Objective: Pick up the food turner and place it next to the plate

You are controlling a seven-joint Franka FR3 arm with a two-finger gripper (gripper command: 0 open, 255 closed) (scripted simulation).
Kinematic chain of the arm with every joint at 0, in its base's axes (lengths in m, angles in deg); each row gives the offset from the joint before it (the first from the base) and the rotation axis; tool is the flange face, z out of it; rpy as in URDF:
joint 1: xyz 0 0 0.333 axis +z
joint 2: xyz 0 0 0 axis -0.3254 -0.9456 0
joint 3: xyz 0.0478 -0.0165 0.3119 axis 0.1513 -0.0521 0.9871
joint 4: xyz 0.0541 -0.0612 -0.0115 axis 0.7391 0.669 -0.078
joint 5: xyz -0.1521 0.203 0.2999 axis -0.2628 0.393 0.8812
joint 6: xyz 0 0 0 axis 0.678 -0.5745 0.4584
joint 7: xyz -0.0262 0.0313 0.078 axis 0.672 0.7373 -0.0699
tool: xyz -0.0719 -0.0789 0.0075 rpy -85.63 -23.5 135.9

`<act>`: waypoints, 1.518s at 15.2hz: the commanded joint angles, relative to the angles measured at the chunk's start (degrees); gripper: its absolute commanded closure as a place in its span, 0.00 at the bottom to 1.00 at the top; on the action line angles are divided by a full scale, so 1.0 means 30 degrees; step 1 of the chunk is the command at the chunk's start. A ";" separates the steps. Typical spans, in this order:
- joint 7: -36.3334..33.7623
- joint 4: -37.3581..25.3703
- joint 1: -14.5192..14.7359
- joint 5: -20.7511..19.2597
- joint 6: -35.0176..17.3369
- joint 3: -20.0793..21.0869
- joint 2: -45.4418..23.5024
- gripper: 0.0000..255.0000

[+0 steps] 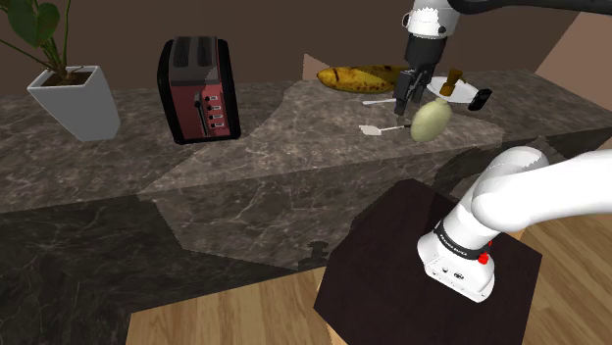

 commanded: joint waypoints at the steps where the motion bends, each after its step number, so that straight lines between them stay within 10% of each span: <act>1: 0.0000 0.0000 0.0000 0.0000 0.0000 0.0000 0.0000 0.00; 12: 1.0833 0.3146 0.0374 -0.5124 -0.4367 -0.5603 -0.0361 0.00; 23: 2.1515 0.1903 0.2243 -0.7708 -1.0919 -1.1904 -0.6376 0.00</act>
